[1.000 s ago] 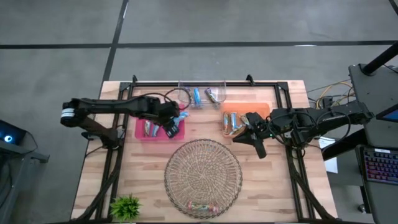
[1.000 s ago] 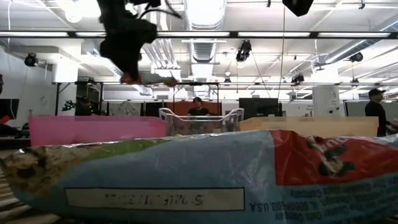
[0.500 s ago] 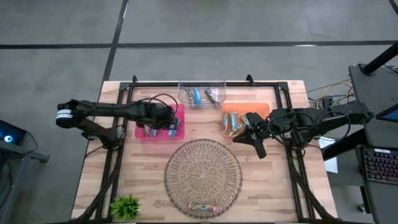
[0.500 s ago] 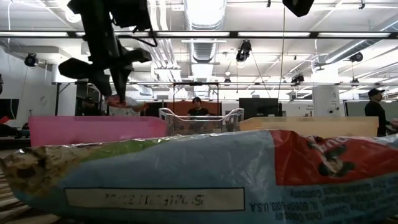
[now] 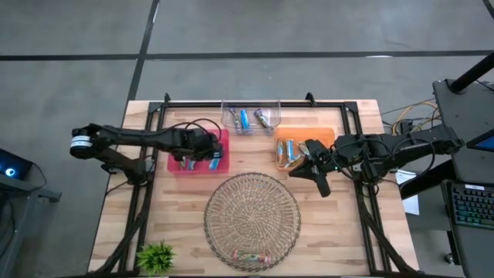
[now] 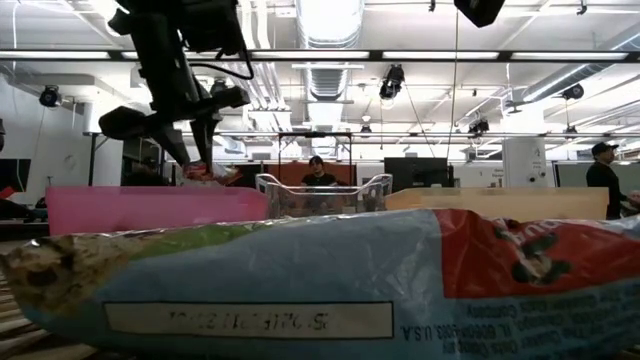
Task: Pick and place Granola Bars by type
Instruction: Put the red granola bar into the pink bin
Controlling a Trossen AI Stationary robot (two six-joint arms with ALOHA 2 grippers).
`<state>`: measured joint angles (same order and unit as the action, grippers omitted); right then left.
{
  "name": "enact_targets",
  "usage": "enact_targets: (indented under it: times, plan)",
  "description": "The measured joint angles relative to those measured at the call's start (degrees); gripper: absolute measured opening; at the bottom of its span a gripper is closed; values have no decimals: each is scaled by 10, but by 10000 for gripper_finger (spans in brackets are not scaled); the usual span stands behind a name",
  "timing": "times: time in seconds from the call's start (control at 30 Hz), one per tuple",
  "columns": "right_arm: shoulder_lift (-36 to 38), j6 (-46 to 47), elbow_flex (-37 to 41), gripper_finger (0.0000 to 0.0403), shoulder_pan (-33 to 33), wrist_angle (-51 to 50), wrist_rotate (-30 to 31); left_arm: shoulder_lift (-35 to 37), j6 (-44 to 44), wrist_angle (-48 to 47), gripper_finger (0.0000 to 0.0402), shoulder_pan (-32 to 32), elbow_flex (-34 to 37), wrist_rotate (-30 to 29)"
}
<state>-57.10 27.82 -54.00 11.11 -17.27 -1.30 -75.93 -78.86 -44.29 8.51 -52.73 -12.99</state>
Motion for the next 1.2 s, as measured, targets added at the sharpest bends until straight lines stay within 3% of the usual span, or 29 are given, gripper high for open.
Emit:
enact_targets:
  times: [0.57, 0.93, 1.2]
  plan:
    - [0, -15, 0, 8, 0, -1, 2, -1, -8, 12, 96, 1, 35, 1]
    - [0, -15, 0, 8, 0, 0, 4, -1, -6, 23, 157, 1, 35, 0]
    - [0, -14, 0, 8, 0, 0, 5, -1, 7, 23, 165, 1, 36, 9]
